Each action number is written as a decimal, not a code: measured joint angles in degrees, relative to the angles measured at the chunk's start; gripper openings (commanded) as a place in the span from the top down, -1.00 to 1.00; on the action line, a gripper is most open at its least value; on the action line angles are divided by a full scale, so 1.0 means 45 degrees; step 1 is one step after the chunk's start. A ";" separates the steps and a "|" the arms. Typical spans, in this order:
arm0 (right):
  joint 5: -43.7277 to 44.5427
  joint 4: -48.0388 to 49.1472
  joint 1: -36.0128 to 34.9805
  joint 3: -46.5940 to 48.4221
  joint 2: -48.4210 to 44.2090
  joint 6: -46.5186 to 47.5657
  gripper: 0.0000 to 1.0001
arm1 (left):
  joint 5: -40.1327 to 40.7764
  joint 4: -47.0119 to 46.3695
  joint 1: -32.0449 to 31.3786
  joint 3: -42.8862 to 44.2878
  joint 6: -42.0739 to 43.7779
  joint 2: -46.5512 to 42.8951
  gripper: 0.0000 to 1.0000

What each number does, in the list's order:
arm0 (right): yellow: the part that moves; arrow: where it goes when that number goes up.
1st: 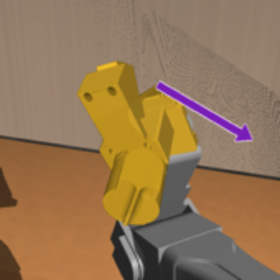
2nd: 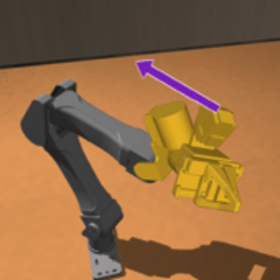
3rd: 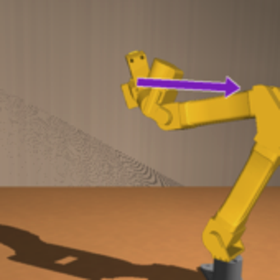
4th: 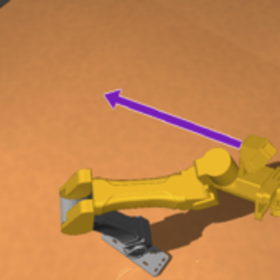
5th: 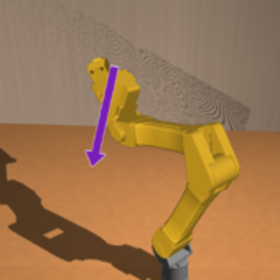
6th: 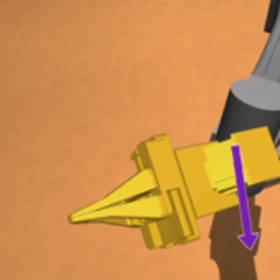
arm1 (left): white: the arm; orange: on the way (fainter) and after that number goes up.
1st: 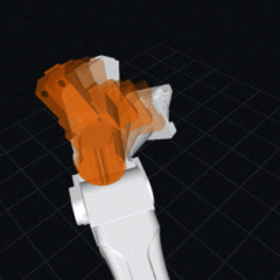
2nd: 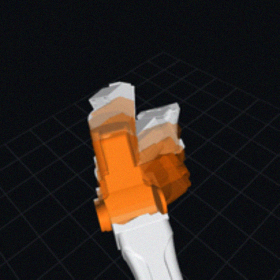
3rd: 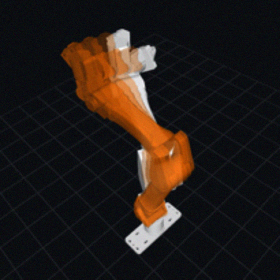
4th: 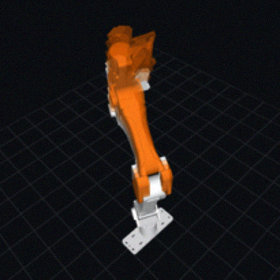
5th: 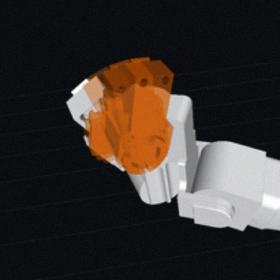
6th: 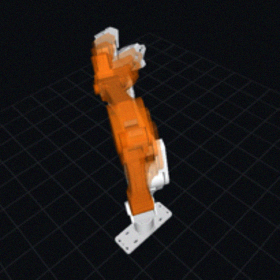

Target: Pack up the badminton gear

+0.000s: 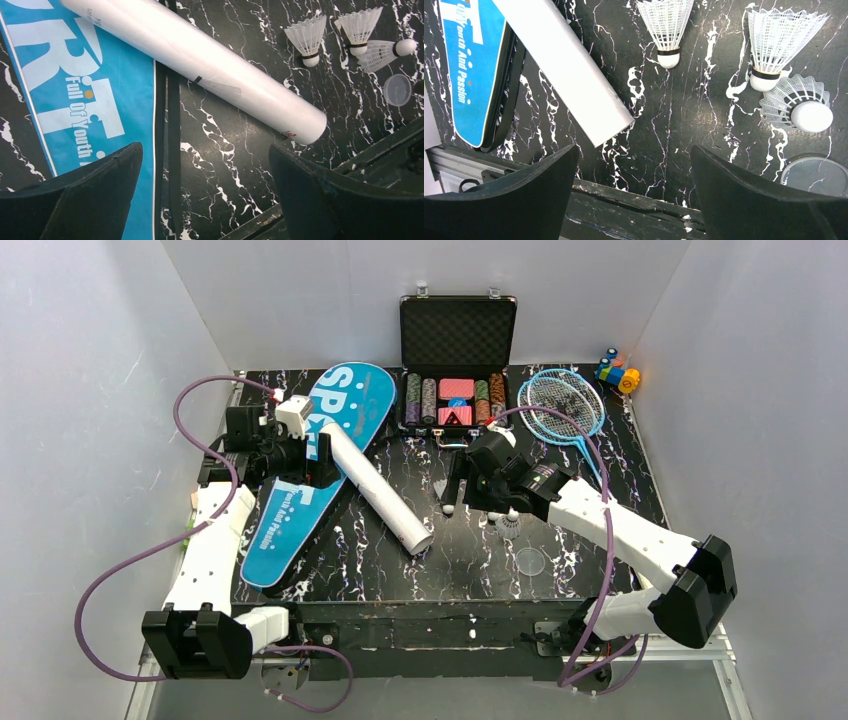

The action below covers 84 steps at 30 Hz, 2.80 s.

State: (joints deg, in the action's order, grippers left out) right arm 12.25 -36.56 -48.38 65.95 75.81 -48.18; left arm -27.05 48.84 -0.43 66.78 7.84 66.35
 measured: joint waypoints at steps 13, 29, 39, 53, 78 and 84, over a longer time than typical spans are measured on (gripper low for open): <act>-0.0160 0.0117 0.0015 -0.0039 0.0015 -0.0321 -0.83 | -0.0486 -0.0204 0.0000 -0.0180 0.1151 0.0243 -0.97; -0.3449 0.4915 0.0107 -0.4226 -0.0102 -0.2793 -0.82 | -0.1166 0.0257 0.0000 -0.0180 0.4031 0.1486 -0.97; -0.4226 0.8820 -0.0355 -0.5707 0.1035 -0.5202 -0.83 | -0.1870 0.0971 0.0000 -0.0175 0.5620 0.1467 -0.96; -0.3934 1.1691 -0.1054 -0.5707 0.2977 -0.7227 -0.36 | -0.1758 0.1443 0.0000 -0.0175 0.6280 0.1287 -0.97; -0.2914 0.9947 -0.0486 -0.3410 0.0578 -0.3507 0.97 | -0.3638 0.1797 0.0000 -0.0675 0.9117 -0.1841 -0.97; -0.3342 0.7038 -0.0413 -0.3094 -0.1477 -0.1316 0.97 | -0.5586 0.1044 0.0000 -0.1583 1.1230 -0.3633 -0.97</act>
State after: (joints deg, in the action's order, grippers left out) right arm -2.79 -4.89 -50.24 52.03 69.17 -54.11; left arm -52.18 53.54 -0.43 59.66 58.37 50.00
